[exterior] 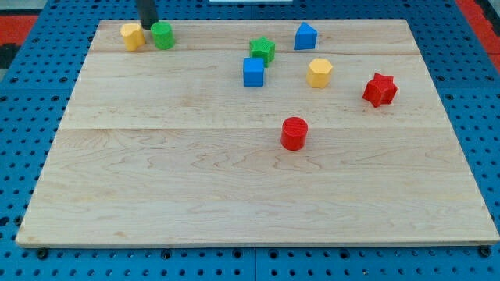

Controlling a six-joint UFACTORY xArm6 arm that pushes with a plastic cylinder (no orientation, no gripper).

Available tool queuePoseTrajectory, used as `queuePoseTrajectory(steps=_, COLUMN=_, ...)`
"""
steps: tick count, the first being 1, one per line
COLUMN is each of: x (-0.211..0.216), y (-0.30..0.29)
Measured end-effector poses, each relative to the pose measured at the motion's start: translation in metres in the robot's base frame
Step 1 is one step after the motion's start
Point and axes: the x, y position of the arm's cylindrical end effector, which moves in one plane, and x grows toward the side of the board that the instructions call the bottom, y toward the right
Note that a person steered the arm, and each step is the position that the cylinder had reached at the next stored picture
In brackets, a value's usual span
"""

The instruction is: Move the green circle to the left of the blue cube

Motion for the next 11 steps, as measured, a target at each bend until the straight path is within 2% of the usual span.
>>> queuePoseTrajectory(steps=1, x=0.037, y=0.033)
queuePoseTrajectory(steps=2, x=0.047, y=0.076)
queuePoseTrajectory(steps=3, x=0.035, y=0.063)
queuePoseTrajectory(steps=6, x=0.034, y=0.071)
queuePoseTrajectory(steps=9, x=0.026, y=0.113)
queuePoseTrajectory(steps=10, x=0.14, y=0.099)
queuePoseTrajectory(steps=11, x=0.206, y=0.111)
